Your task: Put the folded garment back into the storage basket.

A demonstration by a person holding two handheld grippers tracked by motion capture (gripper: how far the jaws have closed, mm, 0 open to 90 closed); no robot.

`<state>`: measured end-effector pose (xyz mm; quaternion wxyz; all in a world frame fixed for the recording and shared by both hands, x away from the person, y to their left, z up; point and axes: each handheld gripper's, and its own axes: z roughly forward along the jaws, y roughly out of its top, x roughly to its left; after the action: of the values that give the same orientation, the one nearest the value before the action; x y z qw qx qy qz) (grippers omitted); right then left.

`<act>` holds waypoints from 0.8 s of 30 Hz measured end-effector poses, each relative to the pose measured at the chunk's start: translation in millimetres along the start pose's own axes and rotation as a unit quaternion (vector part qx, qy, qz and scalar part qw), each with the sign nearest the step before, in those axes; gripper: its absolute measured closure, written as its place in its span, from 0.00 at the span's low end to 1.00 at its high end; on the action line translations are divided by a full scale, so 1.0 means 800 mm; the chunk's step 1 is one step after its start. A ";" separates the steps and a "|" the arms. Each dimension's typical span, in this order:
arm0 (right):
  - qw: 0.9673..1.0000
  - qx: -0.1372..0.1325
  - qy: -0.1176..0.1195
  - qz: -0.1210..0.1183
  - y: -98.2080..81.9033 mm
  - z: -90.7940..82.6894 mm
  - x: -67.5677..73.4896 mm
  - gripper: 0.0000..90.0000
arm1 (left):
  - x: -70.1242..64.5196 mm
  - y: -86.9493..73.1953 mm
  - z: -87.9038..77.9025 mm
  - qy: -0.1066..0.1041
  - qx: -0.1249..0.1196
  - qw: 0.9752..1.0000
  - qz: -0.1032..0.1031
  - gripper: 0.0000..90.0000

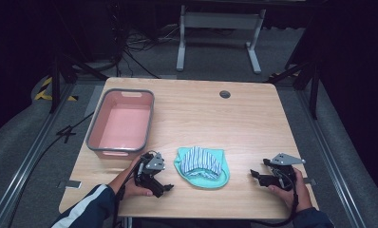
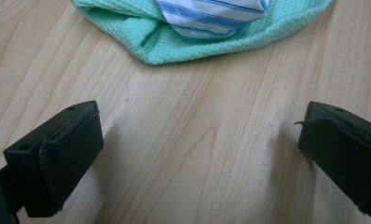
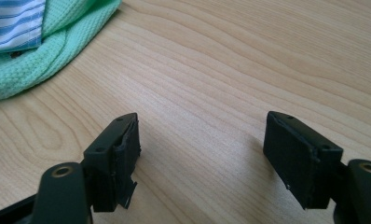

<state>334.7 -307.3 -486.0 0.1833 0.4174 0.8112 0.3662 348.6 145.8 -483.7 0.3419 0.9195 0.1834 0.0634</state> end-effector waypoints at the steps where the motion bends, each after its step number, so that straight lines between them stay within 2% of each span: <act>1: 1.000 0.000 0.000 0.000 0.000 0.000 0.000 0.30 | 0.001 0.000 0.001 -0.003 -0.002 1.000 0.000 0.00; 12: 1.000 0.005 -0.011 0.007 0.000 0.001 -0.001 0.22 | 0.001 0.000 0.001 -0.002 -0.003 1.000 0.000 0.00; 24: 1.000 0.015 -0.007 0.005 0.003 0.002 -0.004 0.20 | 0.001 0.001 -0.001 0.000 0.004 1.000 -0.002 0.00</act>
<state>338.4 -308.3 -485.2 0.1809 0.4270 0.8130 0.3522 349.4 145.8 -482.6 0.3380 0.9206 0.1854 0.0625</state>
